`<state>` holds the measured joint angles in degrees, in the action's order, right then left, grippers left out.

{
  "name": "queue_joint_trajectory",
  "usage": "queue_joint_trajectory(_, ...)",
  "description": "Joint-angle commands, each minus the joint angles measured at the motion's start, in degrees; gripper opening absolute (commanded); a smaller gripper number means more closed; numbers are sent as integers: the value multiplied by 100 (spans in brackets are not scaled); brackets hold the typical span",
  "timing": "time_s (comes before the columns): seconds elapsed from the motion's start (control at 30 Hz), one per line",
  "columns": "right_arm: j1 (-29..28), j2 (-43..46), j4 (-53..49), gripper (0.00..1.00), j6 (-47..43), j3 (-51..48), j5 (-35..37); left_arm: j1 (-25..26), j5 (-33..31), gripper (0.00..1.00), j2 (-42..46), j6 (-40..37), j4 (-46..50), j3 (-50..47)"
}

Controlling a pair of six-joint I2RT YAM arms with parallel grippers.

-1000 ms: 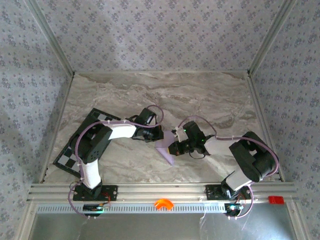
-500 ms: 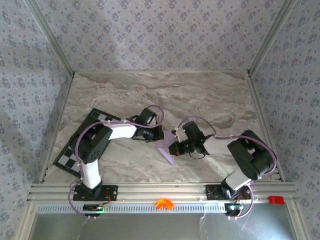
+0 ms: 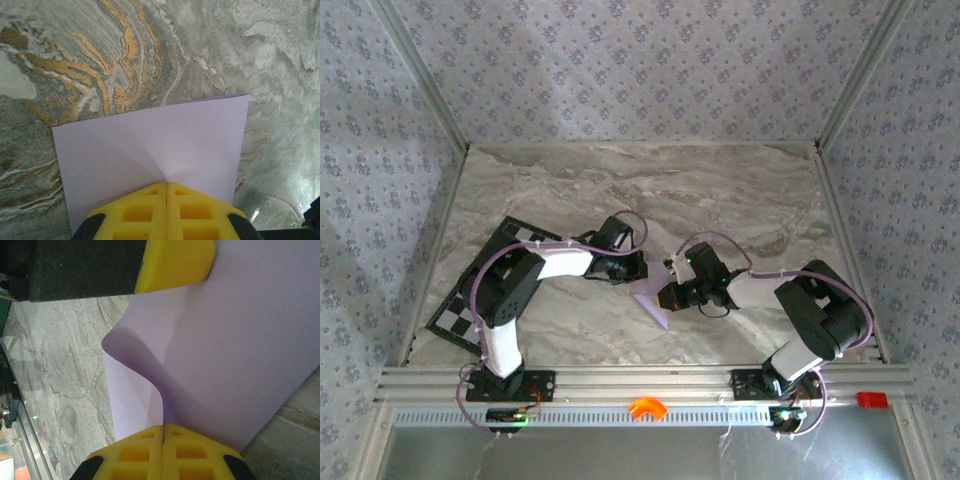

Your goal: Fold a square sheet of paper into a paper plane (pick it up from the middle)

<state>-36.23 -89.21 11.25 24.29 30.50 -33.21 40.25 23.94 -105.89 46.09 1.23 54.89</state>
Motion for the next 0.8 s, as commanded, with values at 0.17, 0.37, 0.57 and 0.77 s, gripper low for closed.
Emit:
queue_joint_trajectory(0.17, 37, 122, -249, 0, -128, 55, 89, 75, -265, 0, -125, 23, 294, -165)
queue_joint_trajectory(0.37, 44, 141, -254, 0, -127, 43, 127, 68, -267, 0, -118, 8, 307, -176)
queue_joint_trajectory(0.57, 31, 202, -329, 0, -144, 59, 160, 65, -274, 0, -133, 6, 324, -154)
queue_joint_trajectory(0.77, 35, 219, -395, 0, -155, 61, 198, 72, -280, 1, -129, -3, 342, -154)
